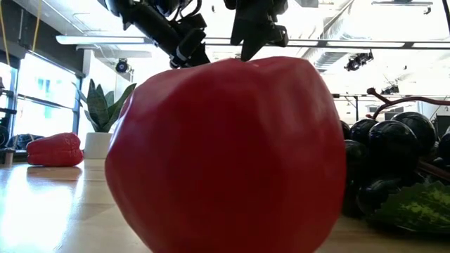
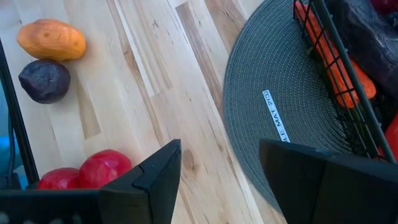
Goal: Build produce basket
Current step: Put the grapes into the wire basket
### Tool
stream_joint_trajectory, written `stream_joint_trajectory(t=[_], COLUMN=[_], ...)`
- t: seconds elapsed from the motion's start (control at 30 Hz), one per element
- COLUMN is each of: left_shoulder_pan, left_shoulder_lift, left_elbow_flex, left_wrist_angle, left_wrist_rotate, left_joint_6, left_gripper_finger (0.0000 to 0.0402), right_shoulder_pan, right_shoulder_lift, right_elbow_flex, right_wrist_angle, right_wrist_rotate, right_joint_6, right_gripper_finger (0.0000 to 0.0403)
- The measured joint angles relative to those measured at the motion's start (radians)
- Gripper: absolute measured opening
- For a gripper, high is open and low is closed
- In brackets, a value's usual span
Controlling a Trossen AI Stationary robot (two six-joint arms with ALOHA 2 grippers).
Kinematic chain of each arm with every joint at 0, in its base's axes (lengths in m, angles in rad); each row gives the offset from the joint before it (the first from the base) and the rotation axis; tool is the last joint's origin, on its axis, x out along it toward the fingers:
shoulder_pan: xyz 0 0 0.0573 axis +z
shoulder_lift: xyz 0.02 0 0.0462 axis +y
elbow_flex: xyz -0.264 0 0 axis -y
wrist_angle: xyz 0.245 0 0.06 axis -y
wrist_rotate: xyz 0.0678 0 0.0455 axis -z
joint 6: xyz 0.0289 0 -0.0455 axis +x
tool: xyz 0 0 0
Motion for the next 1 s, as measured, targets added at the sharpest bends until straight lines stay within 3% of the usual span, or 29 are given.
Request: stream_joint_trajectory(t=[0.5, 1.0], left_shoulder_pan=[0.001, -0.007], left_shoulder_lift=[-0.014, -0.226], left_elbow_flex=[0.119, 0.123], left_wrist_angle=[-0.254, -0.542], left_wrist_rotate=[-0.003, 0.006], left_joint_6=[0.033, 0.036], left_gripper_finger=[0.0296, 0.0296], right_shoulder_pan=[0.015, 0.085], right_shoulder_lift=[0.0, 0.0], right_elbow_flex=[0.0, 0.0], right_wrist_angle=[-0.004, -0.005], right_wrist_rotate=[-0.001, -0.022], right_joint_6=[0.058, 0.193], right_gripper_finger=[0.0197, 0.0206])
